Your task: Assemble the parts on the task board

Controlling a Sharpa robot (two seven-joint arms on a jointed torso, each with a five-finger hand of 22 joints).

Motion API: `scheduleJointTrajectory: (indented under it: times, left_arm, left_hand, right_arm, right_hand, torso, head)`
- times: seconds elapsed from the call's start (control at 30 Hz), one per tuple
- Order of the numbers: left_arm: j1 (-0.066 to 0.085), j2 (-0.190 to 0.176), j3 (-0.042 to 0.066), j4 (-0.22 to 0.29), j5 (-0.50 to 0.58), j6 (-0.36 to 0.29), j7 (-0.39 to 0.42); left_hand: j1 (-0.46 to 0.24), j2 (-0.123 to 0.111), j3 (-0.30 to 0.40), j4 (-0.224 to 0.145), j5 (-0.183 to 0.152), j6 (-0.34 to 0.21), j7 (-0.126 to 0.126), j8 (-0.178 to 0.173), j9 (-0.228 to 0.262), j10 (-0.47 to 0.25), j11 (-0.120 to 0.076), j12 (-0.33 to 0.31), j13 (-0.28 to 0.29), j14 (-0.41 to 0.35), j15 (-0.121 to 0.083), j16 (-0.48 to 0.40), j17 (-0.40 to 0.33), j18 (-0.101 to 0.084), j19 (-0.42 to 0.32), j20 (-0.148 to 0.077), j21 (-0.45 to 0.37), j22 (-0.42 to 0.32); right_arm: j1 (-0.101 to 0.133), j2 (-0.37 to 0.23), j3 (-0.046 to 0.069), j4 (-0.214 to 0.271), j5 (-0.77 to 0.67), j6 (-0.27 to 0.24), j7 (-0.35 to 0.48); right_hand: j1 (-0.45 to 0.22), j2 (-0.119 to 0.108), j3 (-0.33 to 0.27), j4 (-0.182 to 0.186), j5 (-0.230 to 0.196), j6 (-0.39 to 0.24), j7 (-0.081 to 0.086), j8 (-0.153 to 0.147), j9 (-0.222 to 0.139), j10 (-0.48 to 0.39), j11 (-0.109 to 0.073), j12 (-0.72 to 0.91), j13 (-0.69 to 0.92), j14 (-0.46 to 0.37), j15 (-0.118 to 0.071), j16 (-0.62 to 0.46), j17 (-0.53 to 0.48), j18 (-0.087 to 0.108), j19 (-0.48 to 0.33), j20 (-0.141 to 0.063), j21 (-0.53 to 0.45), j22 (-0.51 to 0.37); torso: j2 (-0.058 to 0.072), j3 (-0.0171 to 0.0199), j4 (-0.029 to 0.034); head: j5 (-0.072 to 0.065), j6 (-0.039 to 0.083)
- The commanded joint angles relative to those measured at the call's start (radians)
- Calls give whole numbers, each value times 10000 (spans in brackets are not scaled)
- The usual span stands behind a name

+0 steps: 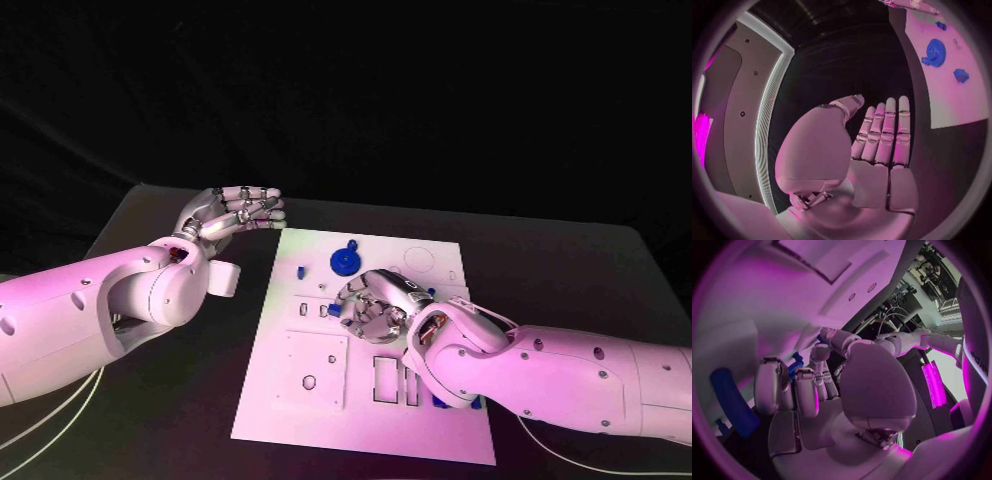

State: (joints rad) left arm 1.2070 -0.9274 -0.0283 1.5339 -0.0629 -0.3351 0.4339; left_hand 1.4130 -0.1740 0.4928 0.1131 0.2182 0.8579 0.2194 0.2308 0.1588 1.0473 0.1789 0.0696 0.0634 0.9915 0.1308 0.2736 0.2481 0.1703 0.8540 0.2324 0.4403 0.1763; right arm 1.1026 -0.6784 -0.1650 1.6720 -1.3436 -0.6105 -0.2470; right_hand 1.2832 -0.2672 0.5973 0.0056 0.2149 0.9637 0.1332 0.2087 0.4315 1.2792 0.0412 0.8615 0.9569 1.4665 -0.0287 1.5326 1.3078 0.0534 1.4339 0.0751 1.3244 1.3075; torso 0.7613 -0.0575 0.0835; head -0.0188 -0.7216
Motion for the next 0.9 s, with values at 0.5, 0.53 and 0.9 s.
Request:
scheduleJointTrajectory:
  times: [0.5,0.53,0.9]
  left_arm:
    - [-16,13,5,-1,-47,140,56]
    - [-16,13,5,-2,-47,140,56]
    - [-27,18,4,-27,-47,140,59]
  left_hand:
    - [-64,47,-6,-42,-33,47,192,-41,-14,-53,29,-62,4,24,23,-56,9,87,-70,-4,65,9]
    - [-64,47,-6,-42,-33,47,192,-41,-14,-53,29,-62,4,24,23,-56,9,87,-70,-4,65,9]
    - [-64,47,-6,-42,-33,47,192,-41,-14,-53,29,-62,4,24,23,-56,9,87,-70,-4,65,9]
  right_arm:
    - [-37,-120,0,187,-149,-44,-139]
    - [-38,-127,0,195,-154,-43,-142]
    - [-40,-185,0,206,-213,-32,-194]
  right_hand:
    - [-25,-41,-73,9,41,77,-17,-60,-16,70,6,108,87,756,14,-43,1184,70,35,50,-18,1164]
    - [-25,-41,-73,9,41,77,-17,-60,-16,70,6,108,87,756,14,-43,1184,70,35,50,-18,1164]
    - [-25,-41,-73,9,41,77,-17,-60,-16,70,6,108,87,756,14,-43,1184,70,35,50,-18,1164]
  torso:
    - [-4,-3,-8]
    - [-2,-2,-7]
    - [-7,2,2]
  head:
    - [17,12]
    - [15,15]
    - [-4,34]
